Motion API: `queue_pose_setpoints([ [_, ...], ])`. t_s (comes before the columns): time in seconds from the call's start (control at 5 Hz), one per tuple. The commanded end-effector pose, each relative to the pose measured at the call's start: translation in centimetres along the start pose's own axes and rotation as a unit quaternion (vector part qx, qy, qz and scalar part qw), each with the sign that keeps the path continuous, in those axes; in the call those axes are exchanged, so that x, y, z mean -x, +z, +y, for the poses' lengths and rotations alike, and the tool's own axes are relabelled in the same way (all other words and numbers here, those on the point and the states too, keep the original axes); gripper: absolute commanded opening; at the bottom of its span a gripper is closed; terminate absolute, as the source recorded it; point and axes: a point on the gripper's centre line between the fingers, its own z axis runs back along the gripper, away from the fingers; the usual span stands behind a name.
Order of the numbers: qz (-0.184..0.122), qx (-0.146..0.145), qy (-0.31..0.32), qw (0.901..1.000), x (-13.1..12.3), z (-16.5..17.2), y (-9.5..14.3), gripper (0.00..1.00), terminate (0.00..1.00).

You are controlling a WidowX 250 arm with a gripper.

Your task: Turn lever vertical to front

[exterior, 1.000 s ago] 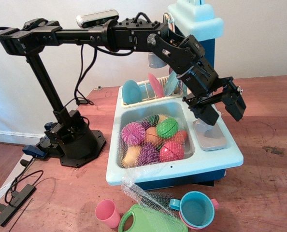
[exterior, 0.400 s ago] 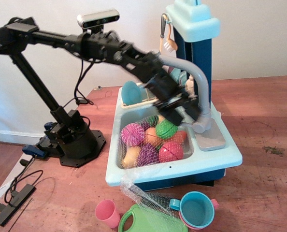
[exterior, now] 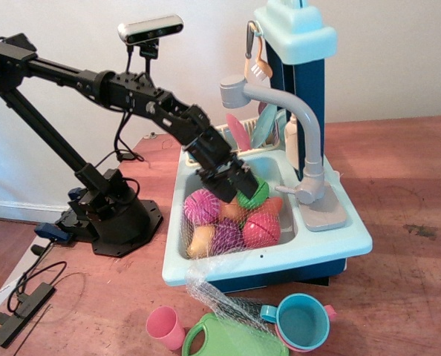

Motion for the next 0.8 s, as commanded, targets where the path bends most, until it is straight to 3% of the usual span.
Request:
queue_pose_setpoints([
  [0.0,0.01,0.018,0.005,0.9998,1.4,3.2,0.8,1.0,0.0],
  [0.2,0.015,-0.009,-0.029,0.9994,0.1,1.7,4.2,1.0,0.0],
  [0.6,0.015,-0.009,-0.029,0.9994,0.1,1.7,4.2,1.0,0.0],
])
